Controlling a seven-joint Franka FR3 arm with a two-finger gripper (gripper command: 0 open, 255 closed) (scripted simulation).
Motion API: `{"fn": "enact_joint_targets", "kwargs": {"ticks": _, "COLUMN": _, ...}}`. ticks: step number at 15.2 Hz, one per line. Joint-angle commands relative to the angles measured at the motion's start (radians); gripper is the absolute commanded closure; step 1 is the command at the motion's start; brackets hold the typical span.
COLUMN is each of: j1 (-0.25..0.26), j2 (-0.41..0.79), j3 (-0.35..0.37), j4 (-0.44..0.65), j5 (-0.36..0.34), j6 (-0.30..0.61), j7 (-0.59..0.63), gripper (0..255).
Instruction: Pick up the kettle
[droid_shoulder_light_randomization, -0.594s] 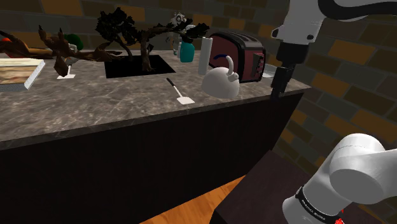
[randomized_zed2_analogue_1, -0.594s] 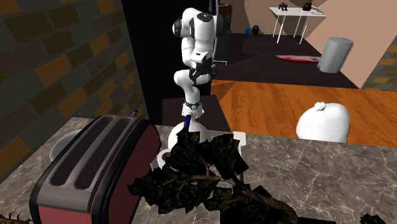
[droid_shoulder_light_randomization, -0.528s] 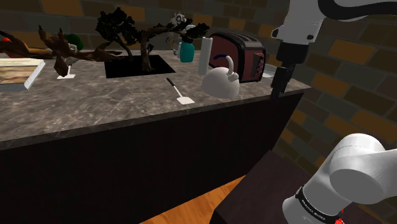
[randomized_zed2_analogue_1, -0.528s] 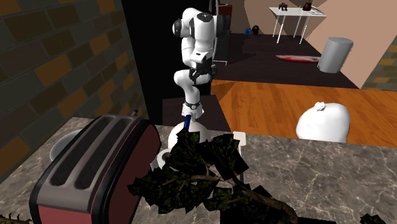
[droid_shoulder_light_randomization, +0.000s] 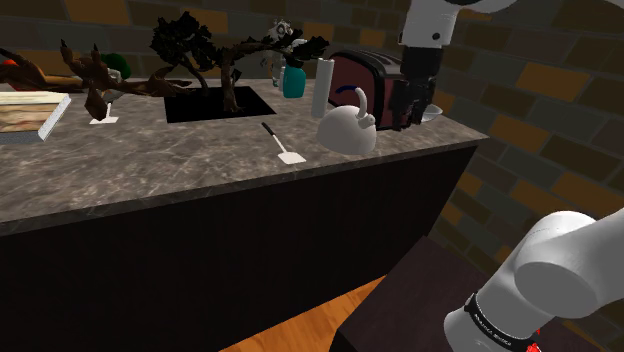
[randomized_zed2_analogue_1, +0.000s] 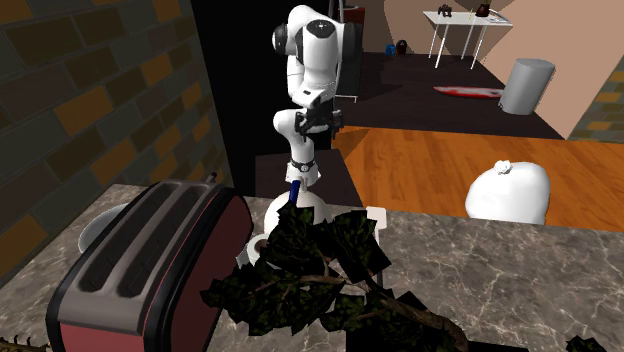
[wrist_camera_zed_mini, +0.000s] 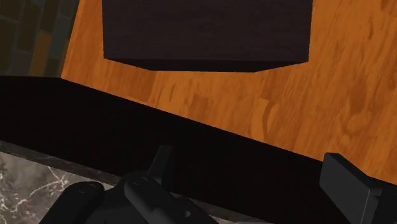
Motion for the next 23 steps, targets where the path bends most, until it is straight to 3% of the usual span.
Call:
{"fn": "enact_joint_targets", "kwargs": {"ticks": 1, "j1": -0.018, "j2": 0.100, "j3": -0.007, "j4": 0.087, "j5": -0.005, "j6": -0.001, "j7": 0.024, "gripper": 0}}
{"fn": "enact_joint_targets", "kwargs": {"ticks": 8, "j1": -0.063, "j2": 0.407, "j3": -0.032, "j4": 0.423, "j5": -0.010, "j6": -0.074, "j7": 0.120, "gripper": 0}}
{"fn": "enact_joint_targets", "kwargs": {"ticks": 13, "j1": -0.091, "j2": 0.644, "j3": -0.059, "j4": 0.728, "j5": -0.004, "j6": -0.173, "j7": 0.182, "gripper": 0}}
{"fn": "enact_joint_targets", "kwargs": {"ticks": 23, "j1": -0.090, "j2": 0.613, "j3": -0.059, "j4": 0.583, "j5": -0.005, "j6": -0.059, "j7": 0.178, "gripper": 0}}
